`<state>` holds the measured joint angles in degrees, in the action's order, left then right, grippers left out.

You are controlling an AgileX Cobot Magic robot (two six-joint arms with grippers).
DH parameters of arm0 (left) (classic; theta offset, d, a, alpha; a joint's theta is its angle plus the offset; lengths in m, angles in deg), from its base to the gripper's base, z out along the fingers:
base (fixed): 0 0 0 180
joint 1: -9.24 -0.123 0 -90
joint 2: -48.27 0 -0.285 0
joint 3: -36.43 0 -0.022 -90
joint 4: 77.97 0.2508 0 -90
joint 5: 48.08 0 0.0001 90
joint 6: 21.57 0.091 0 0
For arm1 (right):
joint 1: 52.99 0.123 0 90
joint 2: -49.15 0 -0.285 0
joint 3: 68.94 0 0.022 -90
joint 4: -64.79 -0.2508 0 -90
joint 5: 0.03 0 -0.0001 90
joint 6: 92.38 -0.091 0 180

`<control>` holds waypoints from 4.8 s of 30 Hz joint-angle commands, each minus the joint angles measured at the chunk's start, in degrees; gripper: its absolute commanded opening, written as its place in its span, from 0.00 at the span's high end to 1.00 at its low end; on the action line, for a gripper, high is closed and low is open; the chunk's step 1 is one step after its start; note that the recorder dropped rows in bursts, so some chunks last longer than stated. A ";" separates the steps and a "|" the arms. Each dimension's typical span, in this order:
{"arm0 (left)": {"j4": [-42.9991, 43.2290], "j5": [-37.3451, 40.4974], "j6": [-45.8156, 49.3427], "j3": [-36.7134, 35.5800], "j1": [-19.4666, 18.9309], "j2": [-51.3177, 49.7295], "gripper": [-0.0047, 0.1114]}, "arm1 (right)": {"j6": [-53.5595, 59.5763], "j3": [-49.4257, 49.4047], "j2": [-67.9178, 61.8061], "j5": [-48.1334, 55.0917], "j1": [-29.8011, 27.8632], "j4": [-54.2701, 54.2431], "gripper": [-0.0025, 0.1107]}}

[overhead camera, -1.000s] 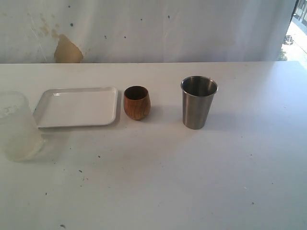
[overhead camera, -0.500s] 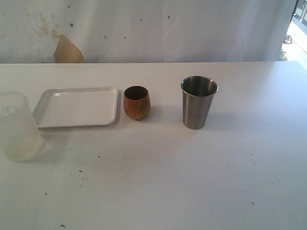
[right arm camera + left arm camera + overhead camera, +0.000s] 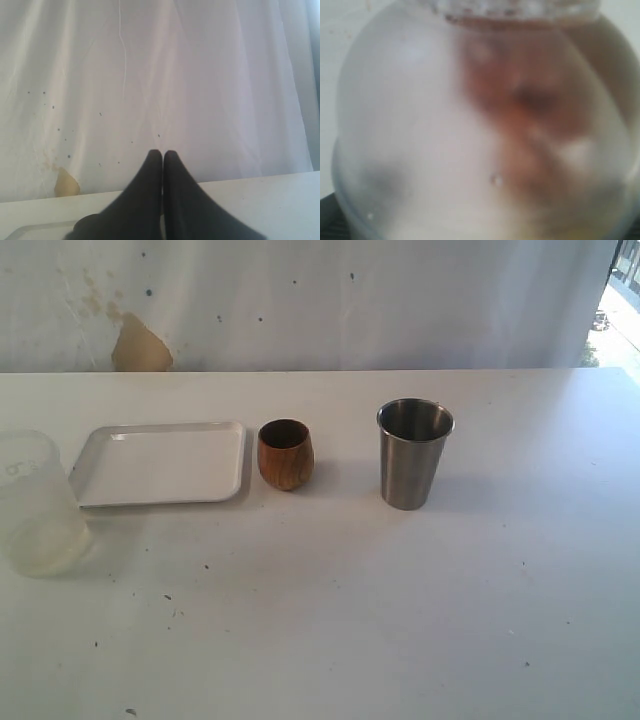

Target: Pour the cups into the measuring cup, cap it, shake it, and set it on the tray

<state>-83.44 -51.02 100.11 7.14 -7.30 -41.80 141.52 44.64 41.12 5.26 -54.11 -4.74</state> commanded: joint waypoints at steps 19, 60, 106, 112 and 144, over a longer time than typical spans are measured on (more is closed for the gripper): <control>0.03 -3.03 -3.19 0.88 4.52 0.73 0.96 | -1.16 -0.23 0.25 -0.23 -0.10 0.21 0.98; 13.44 -5.01 -1.69 0.88 4.67 0.63 0.96 | -1.16 -0.23 0.25 -0.23 -0.10 0.21 0.98; 18.96 -8.65 -0.27 0.88 4.67 0.63 0.96 | -1.16 -0.23 0.25 -0.23 -0.10 0.21 0.98; 23.33 -10.88 -0.38 0.88 4.67 0.63 0.96 | -1.16 -0.23 0.25 -0.23 -0.10 0.21 0.98; 23.33 -11.12 -0.38 0.88 4.67 0.73 0.96 | -1.16 -0.23 0.25 -0.23 -0.10 0.21 0.98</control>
<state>-59.93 -59.70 100.04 7.45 -2.82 -41.80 140.52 44.64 41.12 5.21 -54.11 -4.74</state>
